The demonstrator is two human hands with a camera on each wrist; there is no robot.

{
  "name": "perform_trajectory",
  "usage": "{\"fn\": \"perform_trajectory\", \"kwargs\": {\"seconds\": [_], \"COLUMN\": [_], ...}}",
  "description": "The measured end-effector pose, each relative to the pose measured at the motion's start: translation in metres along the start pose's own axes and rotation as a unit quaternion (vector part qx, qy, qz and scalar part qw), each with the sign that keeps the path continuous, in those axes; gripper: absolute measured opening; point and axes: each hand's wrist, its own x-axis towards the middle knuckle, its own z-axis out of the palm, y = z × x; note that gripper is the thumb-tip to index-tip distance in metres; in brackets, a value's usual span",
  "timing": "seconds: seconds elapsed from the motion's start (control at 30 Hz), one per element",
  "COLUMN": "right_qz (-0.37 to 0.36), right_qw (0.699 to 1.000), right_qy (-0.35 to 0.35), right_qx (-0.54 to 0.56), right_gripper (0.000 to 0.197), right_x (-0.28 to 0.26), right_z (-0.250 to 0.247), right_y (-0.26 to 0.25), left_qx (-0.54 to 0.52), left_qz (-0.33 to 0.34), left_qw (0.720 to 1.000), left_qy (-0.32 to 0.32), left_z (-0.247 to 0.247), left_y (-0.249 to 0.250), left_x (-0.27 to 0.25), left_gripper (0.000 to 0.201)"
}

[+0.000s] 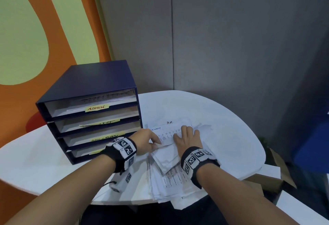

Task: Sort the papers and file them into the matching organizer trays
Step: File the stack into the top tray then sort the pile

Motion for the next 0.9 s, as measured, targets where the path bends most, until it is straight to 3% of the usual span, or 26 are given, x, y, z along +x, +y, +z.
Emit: {"fn": "perform_trajectory", "kwargs": {"seconds": [0.07, 0.13, 0.23, 0.3, 0.43, 0.57, 0.7, 0.8, 0.9], "right_qz": [-0.002, -0.01, -0.03, -0.05, -0.075, -0.068, -0.055, -0.053, -0.05], "right_qw": [1.0, 1.0, 0.999, 0.997, 0.991, 0.991, 0.992, 0.992, 0.994], "right_qy": [0.007, 0.014, 0.01, -0.021, -0.054, -0.085, -0.091, -0.09, -0.076], "right_qx": [-0.011, 0.005, 0.028, 0.056, 0.093, 0.083, 0.073, 0.068, 0.068], "right_gripper": [0.033, 0.03, 0.032, 0.032, 0.04, 0.045, 0.039, 0.041, 0.047], "right_x": [-0.002, -0.002, 0.001, 0.003, 0.004, 0.01, 0.013, 0.013, 0.01], "right_z": [-0.001, 0.0, 0.002, 0.002, -0.002, -0.005, -0.004, -0.004, -0.005], "right_y": [-0.001, -0.001, 0.0, 0.002, 0.01, 0.009, 0.004, 0.005, 0.007], "left_qx": [0.012, -0.019, -0.037, -0.004, 0.076, 0.151, 0.207, 0.193, 0.159], "left_qz": [-0.01, -0.021, -0.025, -0.051, -0.137, -0.161, -0.122, -0.086, -0.077], "left_qw": [0.997, 0.994, 0.998, 0.999, 0.987, 0.975, 0.97, 0.971, 0.975], "left_qy": [-0.074, -0.107, -0.042, 0.0, -0.032, -0.028, 0.047, 0.112, 0.136], "left_z": [-0.014, -0.028, -0.036, -0.03, -0.005, 0.013, 0.012, 0.001, -0.004], "left_y": [0.008, 0.019, 0.035, 0.034, 0.02, 0.022, 0.028, 0.029, 0.026], "left_x": [0.0, 0.004, 0.021, 0.04, 0.065, 0.071, 0.071, 0.062, 0.052], "left_gripper": [0.042, 0.051, 0.039, 0.041, 0.061, 0.062, 0.052, 0.037, 0.021]}}
